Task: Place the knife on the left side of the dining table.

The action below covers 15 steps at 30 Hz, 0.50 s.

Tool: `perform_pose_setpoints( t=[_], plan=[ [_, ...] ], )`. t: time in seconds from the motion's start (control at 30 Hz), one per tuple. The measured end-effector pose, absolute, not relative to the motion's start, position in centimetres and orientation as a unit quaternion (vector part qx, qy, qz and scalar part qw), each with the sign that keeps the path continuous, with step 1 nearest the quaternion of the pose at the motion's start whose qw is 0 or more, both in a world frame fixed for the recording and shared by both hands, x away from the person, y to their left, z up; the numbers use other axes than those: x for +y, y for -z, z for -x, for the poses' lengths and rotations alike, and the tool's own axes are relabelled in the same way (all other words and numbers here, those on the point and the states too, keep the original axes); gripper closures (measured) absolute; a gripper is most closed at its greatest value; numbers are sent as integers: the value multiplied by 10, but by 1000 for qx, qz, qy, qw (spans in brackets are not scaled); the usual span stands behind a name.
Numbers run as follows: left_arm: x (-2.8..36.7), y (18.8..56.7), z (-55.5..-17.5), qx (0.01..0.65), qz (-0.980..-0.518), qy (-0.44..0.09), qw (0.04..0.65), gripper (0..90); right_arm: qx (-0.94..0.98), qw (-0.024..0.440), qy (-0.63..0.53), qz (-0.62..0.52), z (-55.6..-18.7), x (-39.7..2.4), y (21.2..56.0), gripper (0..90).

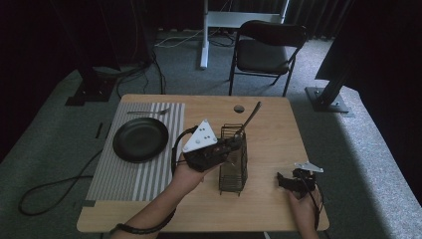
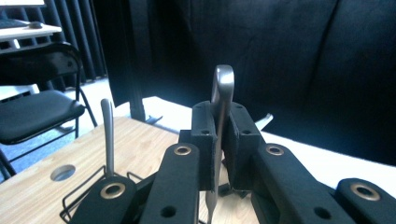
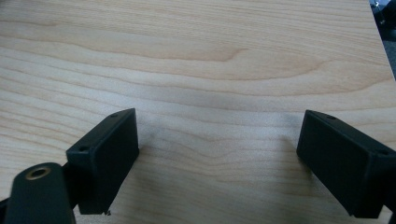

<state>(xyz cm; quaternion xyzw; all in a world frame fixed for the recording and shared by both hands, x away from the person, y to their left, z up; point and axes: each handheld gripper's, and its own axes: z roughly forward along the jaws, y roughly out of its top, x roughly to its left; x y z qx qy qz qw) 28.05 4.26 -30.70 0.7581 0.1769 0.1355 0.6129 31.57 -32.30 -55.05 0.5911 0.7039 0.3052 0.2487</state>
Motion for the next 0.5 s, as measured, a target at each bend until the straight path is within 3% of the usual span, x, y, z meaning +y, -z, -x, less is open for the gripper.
perform_pose_setpoints(
  t=[0.5],
  plan=[
    [63, 272, -271, 153, -731, -139, 651, 838, 704, 249, -305, -591, -316, -323, 551, 120]
  ],
)
